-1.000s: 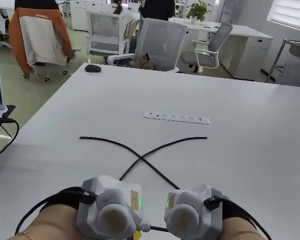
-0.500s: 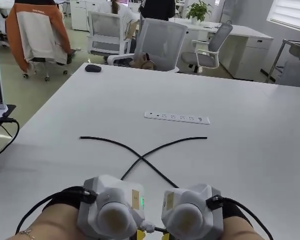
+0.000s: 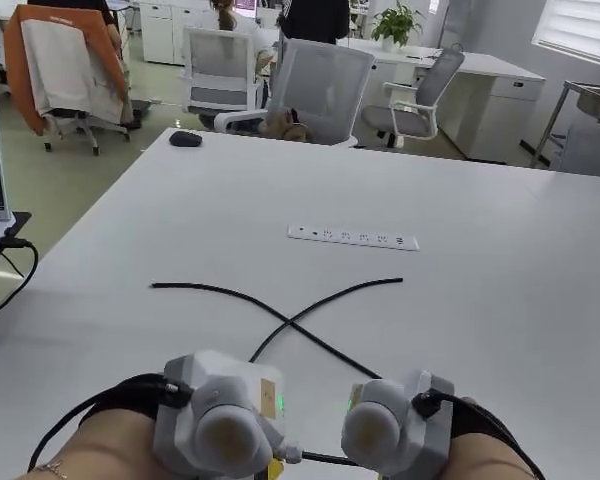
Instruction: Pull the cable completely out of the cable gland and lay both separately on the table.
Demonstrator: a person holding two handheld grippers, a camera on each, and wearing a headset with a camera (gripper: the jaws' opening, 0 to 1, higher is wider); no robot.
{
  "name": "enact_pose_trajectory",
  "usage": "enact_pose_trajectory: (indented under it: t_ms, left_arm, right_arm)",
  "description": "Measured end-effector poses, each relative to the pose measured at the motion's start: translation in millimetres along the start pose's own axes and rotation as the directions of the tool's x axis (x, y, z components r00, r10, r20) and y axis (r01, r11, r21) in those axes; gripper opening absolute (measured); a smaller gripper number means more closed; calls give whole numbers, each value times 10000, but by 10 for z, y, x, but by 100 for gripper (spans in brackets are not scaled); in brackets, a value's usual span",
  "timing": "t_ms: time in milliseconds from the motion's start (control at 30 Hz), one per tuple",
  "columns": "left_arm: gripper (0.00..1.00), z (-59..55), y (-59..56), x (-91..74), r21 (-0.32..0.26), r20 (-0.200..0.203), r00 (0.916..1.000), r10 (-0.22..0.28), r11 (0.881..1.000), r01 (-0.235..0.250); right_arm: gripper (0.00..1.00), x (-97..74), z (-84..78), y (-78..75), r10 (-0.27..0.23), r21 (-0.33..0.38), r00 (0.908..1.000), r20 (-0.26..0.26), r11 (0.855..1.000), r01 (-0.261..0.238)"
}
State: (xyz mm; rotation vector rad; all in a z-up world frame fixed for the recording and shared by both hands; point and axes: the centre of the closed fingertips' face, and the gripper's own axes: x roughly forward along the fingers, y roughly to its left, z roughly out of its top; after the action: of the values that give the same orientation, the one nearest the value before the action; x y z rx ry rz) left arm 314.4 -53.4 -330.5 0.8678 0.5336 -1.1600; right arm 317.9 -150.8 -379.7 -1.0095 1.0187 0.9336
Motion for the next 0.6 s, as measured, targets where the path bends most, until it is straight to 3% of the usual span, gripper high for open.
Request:
enact_pose_trajectory:
  t_ms: [100,133,167,300,400,500,600]
  left_arm:
    - [17,-20,-22,13,60,-89,9999,-73,10000,73]
    - [17,-14,-25,15,92,-72,9999,-83,9999,83]
    - [17,-3,-24,15,105,-38,10000,-77,9999,78]
    - [17,29,-23,12,109,83,9999,-87,9999,86]
    - [17,51,-24,12,89,197,9997,-110,9999,108]
    - [17,61,-30,11,87,240,9996,-143,9999,141]
    - [16,63,-43,24,80,257,9994,-220,9997,218]
  right_arm:
    - [18,5,113,88,215,-708,9991,366,9973,-189]
    - [19,2,196,127,397,-790,9966,728,9963,-339]
    - [19,-8,291,167,552,-857,9918,1152,9953,-454]
    - [23,-66,506,230,713,-1665,9777,1973,9853,-382]
    - [18,-125,621,293,1008,-1537,9611,2572,9861,-623]
    - [2,-155,636,308,1114,-1612,9561,2710,9845,-690]
    - [3,-112,587,319,1189,-1508,9625,2440,9850,-834]
